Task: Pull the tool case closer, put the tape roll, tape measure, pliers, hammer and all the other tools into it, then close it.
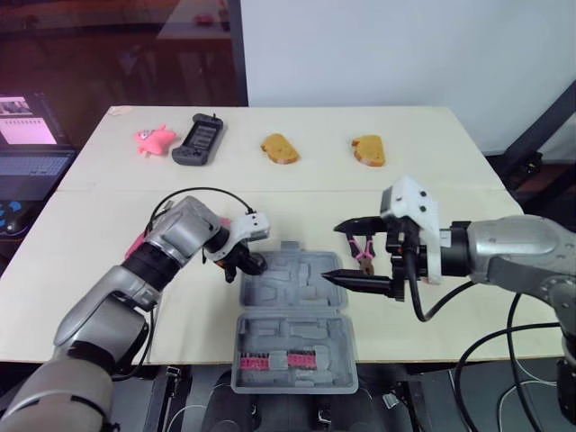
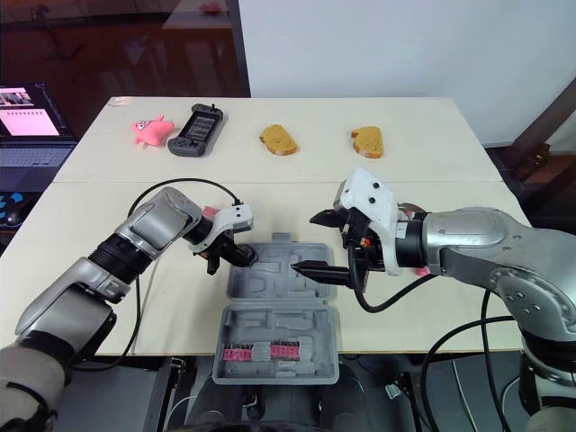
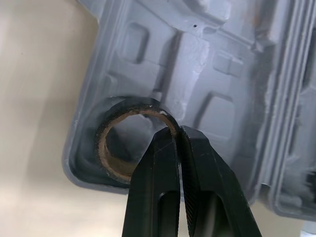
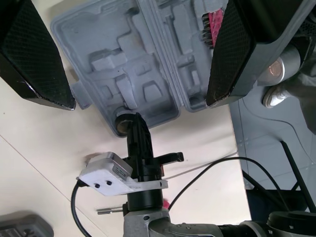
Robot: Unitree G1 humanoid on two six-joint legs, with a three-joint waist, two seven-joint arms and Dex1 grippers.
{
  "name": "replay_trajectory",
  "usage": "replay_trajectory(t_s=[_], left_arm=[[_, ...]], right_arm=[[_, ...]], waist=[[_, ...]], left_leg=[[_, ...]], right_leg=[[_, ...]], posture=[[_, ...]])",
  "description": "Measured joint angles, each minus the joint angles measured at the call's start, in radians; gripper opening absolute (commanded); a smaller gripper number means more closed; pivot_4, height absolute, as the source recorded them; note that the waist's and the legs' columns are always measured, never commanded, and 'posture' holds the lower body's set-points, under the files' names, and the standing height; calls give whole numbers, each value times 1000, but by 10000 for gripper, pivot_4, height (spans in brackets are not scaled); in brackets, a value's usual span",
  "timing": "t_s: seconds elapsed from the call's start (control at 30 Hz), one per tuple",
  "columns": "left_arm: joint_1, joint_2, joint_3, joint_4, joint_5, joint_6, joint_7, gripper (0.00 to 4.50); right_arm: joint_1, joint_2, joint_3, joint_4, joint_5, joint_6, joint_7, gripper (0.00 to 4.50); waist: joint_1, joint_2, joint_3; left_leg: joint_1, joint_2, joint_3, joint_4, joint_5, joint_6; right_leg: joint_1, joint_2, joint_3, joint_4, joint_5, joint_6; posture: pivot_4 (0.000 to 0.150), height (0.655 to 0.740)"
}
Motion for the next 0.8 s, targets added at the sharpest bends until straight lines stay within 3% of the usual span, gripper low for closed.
replay_trajectory(t_s=[0.8], left_arm=[[-37, -30, -3, 103, 116, -99, -85, 536]], right_arm=[[6, -10, 3, 1, -12, -24, -16, 45000]], waist=[[-1, 0, 0]], left_leg=[[0, 0, 0, 0, 0, 0]], right_leg=[[0, 0, 0, 0, 0, 0]], posture=[[1500, 7188]])
